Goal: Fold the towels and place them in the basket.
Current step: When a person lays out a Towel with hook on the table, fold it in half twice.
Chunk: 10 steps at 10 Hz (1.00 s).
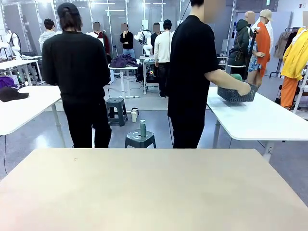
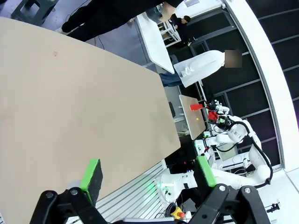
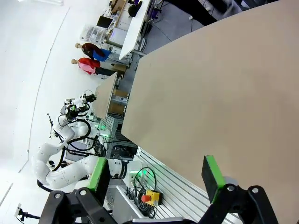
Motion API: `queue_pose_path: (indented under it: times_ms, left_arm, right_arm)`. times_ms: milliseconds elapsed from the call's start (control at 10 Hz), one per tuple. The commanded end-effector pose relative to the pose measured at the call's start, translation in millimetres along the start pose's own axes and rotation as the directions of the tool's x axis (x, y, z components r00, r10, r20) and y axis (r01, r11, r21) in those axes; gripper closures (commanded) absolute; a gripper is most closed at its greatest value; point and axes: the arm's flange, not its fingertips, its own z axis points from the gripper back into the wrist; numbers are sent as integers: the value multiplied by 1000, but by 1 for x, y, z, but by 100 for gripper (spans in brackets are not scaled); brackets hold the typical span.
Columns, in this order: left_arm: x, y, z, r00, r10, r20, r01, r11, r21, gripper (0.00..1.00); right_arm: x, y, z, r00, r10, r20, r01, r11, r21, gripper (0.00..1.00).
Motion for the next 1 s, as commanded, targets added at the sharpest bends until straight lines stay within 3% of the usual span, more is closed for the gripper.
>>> queue_pose_path:
  times_ms: [0, 900]
  left_arm:
    - [0, -2, 1, 1000, -22, 0, 22, 1000, -16, 0]
    - [0, -2, 1, 1000, -22, 0, 22, 1000, -16, 0]
  right_arm:
    - [2, 0, 1, 1000, 24, 6, -24, 1000, 13, 0]
    - [2, 0, 1, 1000, 24, 6, -24, 1000, 13, 0]
